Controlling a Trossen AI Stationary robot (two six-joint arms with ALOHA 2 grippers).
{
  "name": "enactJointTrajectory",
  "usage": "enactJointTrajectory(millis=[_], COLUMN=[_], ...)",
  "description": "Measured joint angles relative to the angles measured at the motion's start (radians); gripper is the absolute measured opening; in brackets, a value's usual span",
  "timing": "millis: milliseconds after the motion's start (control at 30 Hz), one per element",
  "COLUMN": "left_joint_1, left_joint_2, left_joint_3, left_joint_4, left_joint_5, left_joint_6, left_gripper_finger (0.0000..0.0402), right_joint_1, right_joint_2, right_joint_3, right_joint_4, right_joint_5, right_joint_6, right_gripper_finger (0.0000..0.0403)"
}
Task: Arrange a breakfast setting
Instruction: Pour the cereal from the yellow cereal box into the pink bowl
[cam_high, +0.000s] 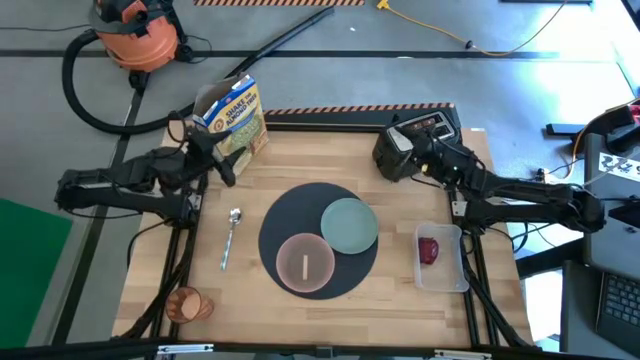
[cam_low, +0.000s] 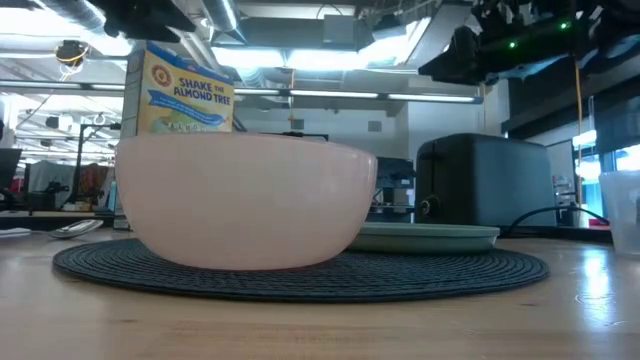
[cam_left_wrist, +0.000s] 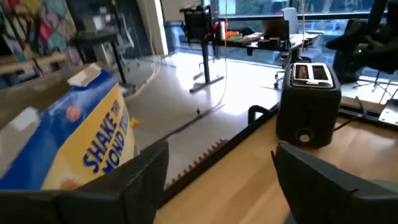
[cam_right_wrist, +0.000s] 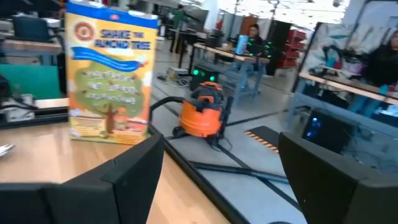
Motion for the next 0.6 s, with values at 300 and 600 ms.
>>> enactJointTrajectory(millis=[300,600], left_joint_1=[0.0,0.0], left_joint_2=[-0.002,-0.002], left_joint_3=[0.094,0.217], left_joint_4=[-0.303,-0.606], left_joint_5=[0.017,-0.019], left_joint_6=[-0.233,-0.442], left_gripper_finger=[0.0359,0.035], right_joint_1=[-0.024,-0.023], right_joint_2=[-0.001,-0.001], right_joint_3=[0.0,0.0], right_joint_4=[0.056,0.044], right_joint_5=[-0.019,-0.008], right_joint_6=[0.001,0.002], right_gripper_finger=[0.0303,0.0303])
